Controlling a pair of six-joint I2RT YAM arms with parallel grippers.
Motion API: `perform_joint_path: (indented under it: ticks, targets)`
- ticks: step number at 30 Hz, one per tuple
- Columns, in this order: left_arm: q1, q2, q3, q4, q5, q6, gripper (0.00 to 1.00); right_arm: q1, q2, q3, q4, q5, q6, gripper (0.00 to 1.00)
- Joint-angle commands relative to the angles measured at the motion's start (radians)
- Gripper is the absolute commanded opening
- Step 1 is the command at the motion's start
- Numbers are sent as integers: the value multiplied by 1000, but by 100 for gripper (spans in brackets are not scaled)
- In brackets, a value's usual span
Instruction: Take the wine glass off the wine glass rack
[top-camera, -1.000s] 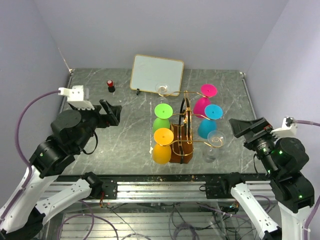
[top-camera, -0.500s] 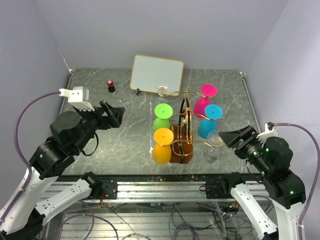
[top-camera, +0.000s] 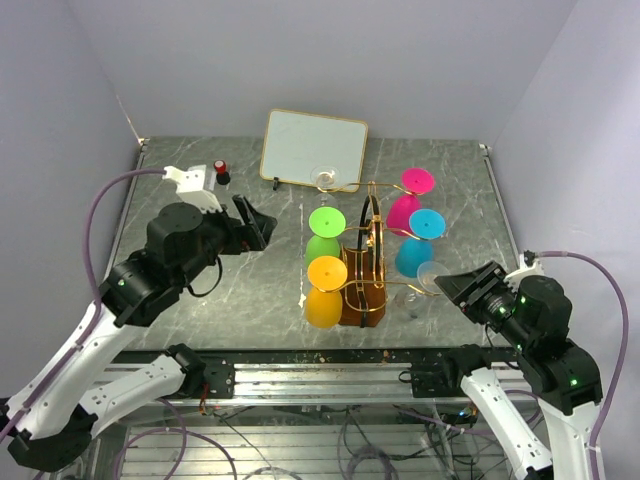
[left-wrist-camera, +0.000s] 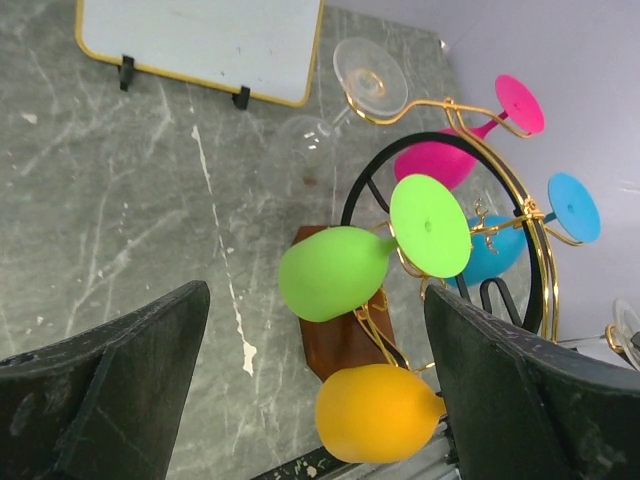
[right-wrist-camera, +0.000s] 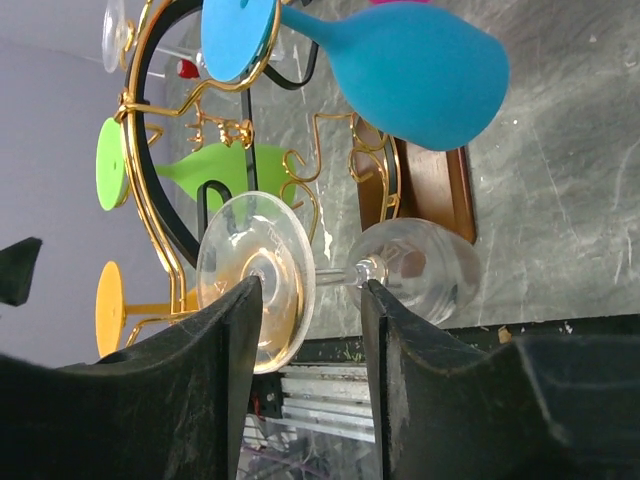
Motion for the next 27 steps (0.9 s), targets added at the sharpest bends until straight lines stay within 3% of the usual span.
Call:
perform_joint_path:
  ticks: [1, 6, 15, 24, 27]
  targets:
    - [9, 23, -48, 73, 79, -69, 98, -3, 5, -14, -10, -17, 10, 41]
    - [9, 25, -110, 146, 128, -101, 97, -3, 34, -24, -20, -33, 7, 30]
    - [8, 29, -90, 127, 144, -93, 97, -2, 47, -24, -21, -40, 12, 15]
    - [9, 16, -89, 129, 152, -98, 97, -2, 46, 19, -32, -9, 0, 9]
    - [9, 22, -83, 127, 157, -97, 97, -2, 51, 20, -25, -5, -6, 12]
